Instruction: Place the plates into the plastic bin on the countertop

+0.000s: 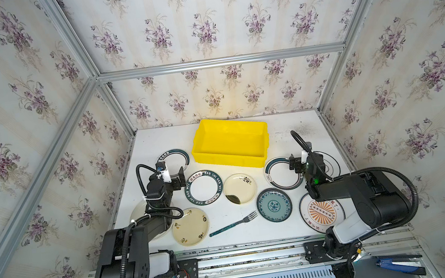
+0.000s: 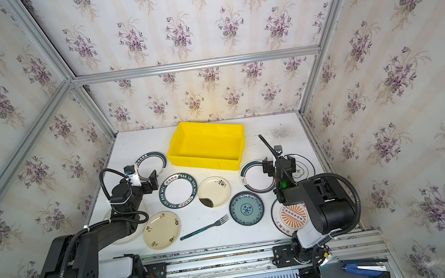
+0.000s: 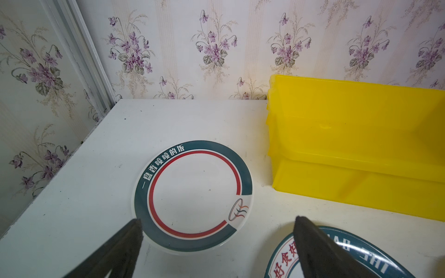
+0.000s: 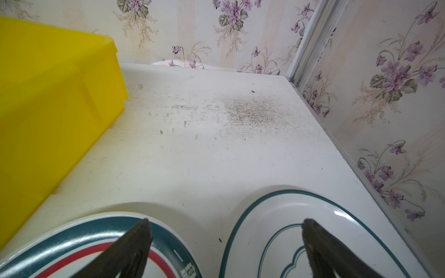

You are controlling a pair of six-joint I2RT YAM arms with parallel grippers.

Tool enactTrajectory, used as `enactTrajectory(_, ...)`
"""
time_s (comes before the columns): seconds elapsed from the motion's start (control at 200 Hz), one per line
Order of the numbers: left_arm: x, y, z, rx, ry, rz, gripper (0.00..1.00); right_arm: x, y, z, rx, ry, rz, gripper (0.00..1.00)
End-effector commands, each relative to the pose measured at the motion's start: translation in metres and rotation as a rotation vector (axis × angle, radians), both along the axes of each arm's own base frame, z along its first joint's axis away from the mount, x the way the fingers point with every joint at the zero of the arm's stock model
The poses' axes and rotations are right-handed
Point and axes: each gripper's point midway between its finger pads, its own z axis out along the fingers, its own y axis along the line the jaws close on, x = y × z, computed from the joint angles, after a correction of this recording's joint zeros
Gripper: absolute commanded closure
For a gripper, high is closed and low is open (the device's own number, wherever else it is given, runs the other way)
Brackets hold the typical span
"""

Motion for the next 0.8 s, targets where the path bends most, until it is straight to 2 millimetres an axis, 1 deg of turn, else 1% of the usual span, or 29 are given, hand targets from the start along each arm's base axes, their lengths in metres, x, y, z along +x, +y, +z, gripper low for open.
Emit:
enactTrajectory(0.0,0.0016,-0.0001,0.0057,0.016,-0.019,-0.006,0.0,0.0056,-0.0002,0.0102,0.003,-0.037,-0.004,0.0)
enactTrajectory(0.57,0.0021,-0.0001,0.0051,0.016,-0.015,-0.006,0.0,0.0066,-0.0025,0.0078,0.015,-0.024,-0.007,0.0)
enactTrajectory(0.76,0.0014,-0.0001,0.0054,0.019,-0.018,-0.002,0.0,0.0052,-0.003,0.0093,0.012,-0.033,-0.008,0.0)
enactTrajectory(0.795,0.0017,0.0009,0.0081,0.027,-0.027,0.013,0.0,0.0053,-0.0027,0.0128,-0.001,-0.039,-0.016,0.0)
